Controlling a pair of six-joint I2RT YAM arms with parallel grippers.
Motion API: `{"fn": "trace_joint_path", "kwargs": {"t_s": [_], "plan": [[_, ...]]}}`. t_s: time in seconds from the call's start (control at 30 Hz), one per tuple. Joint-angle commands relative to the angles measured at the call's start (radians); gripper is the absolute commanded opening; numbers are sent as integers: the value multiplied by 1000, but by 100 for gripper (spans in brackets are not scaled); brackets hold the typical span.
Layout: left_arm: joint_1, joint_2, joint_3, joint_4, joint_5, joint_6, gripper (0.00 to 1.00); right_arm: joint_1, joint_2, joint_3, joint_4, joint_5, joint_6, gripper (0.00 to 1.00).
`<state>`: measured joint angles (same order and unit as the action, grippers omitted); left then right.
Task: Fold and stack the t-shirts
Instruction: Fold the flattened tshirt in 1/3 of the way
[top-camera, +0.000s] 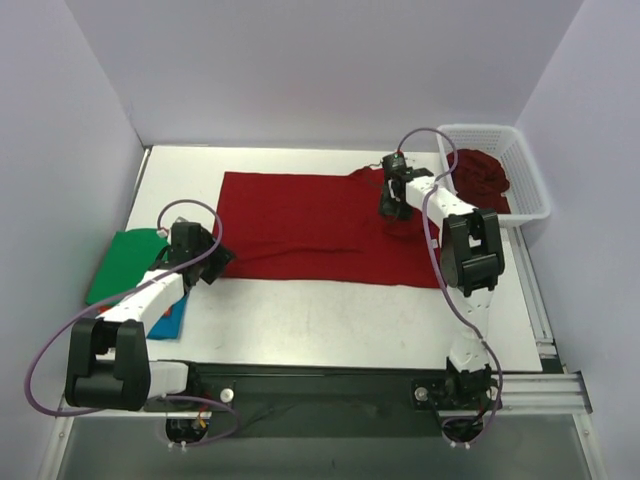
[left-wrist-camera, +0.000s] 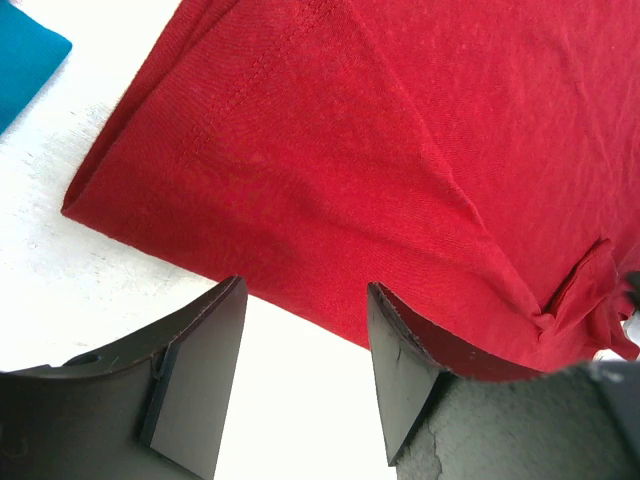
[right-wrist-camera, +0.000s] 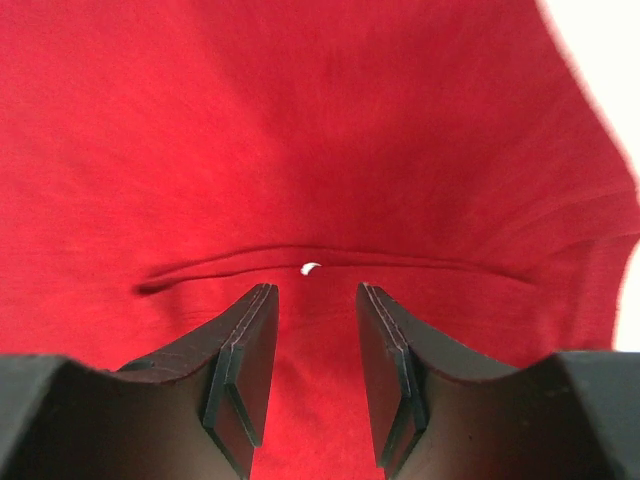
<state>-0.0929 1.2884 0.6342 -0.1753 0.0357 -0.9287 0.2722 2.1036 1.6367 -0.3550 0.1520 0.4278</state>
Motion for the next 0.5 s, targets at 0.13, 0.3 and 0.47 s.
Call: {"fn": "trace_joint_path", "kwargs": {"t_s": [0.13,0.3,0.47], "plan": [[-5,-27,2,19,9,19,62,-2,35,12,-75,-26,63,38],[-5,-29,2,19,9,19,62,-4,24,-9,-76,-8,71,31],[-5,-31,1,20,10,19,62,-1,4,-11,-71,3,69,13]]}}
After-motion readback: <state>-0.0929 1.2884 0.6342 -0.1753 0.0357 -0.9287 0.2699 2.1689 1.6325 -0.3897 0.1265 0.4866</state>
